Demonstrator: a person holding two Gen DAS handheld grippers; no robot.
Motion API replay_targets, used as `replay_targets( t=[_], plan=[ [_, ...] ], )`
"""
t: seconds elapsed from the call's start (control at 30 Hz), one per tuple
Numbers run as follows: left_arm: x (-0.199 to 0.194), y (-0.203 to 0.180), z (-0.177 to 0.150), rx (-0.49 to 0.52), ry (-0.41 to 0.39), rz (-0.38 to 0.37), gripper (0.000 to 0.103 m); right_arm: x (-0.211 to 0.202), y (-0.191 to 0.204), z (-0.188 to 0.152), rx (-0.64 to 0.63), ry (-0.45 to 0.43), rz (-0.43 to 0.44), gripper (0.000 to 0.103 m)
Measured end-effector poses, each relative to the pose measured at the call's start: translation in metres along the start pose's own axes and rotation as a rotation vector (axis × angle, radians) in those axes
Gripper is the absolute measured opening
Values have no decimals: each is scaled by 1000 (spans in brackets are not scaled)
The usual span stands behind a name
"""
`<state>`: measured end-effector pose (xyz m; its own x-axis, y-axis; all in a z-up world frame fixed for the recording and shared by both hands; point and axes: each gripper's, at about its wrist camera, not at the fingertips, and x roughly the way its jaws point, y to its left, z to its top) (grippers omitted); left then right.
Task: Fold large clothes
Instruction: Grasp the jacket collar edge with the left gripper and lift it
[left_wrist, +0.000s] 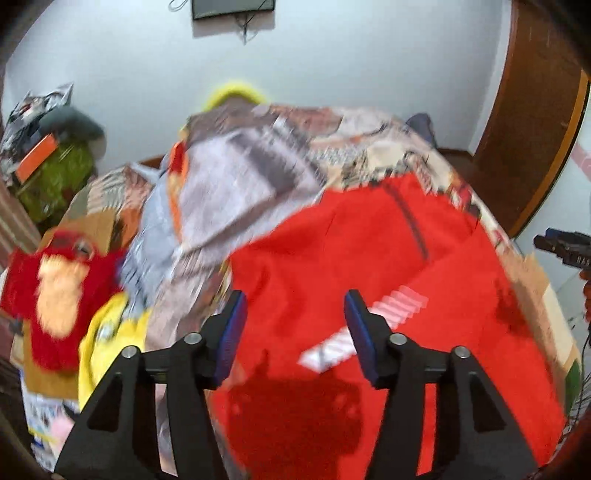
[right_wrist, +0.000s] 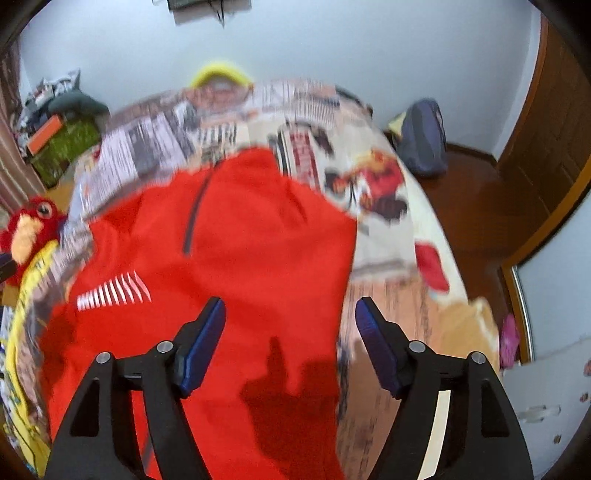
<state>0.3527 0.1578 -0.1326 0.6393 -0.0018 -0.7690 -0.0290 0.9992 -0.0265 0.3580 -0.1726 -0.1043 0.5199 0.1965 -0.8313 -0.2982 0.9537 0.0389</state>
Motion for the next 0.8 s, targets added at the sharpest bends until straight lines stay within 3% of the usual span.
replay_targets(
  t=[0.17,0.4,0.5,0.6,0.7,0.8],
  plan=[
    [46,-14,51,27,4,-47,59,22,-2,38,24,-28,43,73],
    [146,-21,92,11,75,-93,59,97,-8,78,-10,1,51,74],
    [194,-12,102,-44,122,-128,59,135,-7,93,-9,23,58,73],
    [245,-7,104,-82,184,-79,59,174,-9,107,39,60,114,74],
    [286,-4,97,-148,250,-149,59,206,-5,116,57,113,158,73],
    [306,-5,94,-193,241,-187,59,231,0,122,64,152,179,73]
  ],
)
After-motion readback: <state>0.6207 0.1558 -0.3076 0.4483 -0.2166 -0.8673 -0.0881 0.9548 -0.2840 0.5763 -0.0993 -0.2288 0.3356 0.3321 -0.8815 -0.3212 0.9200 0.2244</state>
